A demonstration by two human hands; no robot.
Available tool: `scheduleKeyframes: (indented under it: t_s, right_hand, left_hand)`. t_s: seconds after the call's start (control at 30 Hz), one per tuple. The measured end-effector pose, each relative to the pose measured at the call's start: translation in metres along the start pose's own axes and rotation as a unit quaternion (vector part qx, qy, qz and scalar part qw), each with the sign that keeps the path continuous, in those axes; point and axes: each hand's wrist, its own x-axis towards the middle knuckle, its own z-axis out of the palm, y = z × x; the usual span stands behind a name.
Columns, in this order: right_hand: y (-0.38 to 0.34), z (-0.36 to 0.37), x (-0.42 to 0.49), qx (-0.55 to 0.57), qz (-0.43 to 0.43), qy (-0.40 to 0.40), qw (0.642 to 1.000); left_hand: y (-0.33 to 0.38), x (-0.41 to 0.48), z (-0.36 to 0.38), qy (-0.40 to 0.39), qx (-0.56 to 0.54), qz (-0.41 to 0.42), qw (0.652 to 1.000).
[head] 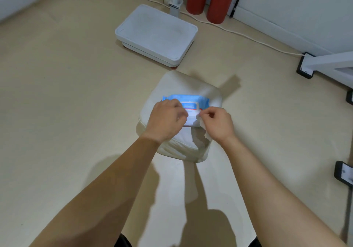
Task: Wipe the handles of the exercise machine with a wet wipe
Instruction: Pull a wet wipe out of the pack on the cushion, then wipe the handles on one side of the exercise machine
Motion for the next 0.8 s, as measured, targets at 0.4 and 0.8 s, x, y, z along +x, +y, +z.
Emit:
scheduleKeyframes:
  t_s: [0.4, 0.8]
  right_hand:
    - [-0.084, -0.101, -0.057, 0.395, 0.143, 0.047, 0.906]
    - [-0.292, -0.286, -0.238, 0.499, 0.235, 0.138, 0.822]
  left_hand:
    - [0.164, 0.006, -0.102, -0.075, -0.503, -0.25, 0.824]
    - [0.314, -0.023, -0.401, -0.079, -0.492, -0.303, 0.812]
